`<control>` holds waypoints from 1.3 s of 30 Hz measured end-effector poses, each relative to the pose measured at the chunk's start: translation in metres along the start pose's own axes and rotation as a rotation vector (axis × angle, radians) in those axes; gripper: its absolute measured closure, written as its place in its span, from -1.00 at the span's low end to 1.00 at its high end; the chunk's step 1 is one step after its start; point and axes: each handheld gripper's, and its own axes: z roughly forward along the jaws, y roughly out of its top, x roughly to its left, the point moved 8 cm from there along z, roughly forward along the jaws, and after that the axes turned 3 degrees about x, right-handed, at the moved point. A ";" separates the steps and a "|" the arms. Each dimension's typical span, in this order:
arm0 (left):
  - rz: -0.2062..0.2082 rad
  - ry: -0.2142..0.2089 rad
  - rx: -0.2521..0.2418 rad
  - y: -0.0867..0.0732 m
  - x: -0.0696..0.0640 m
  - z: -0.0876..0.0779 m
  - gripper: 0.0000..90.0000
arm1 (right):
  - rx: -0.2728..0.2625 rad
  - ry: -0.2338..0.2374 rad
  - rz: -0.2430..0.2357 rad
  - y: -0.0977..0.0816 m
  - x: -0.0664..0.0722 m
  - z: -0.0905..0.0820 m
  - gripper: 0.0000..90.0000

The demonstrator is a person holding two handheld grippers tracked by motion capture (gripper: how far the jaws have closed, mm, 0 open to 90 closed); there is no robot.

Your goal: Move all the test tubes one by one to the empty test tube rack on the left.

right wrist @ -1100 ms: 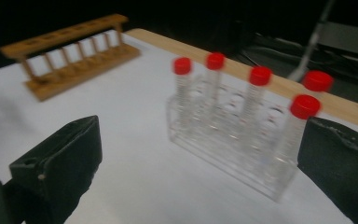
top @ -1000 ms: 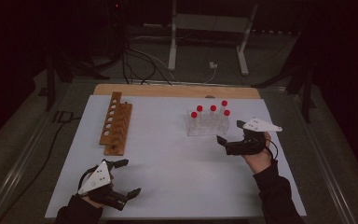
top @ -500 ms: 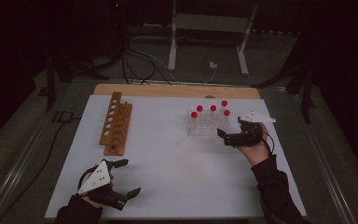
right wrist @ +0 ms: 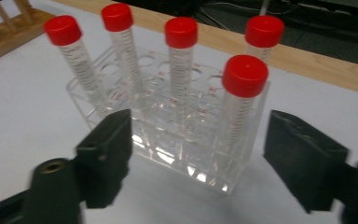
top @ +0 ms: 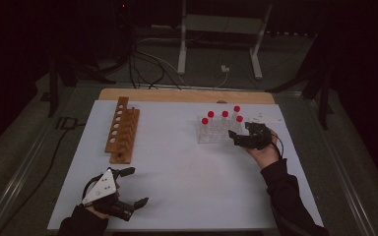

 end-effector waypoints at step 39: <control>-0.020 0.016 0.026 -0.002 0.002 0.001 -0.99 | 0.064 -0.086 0.041 0.002 -0.017 0.021 0.66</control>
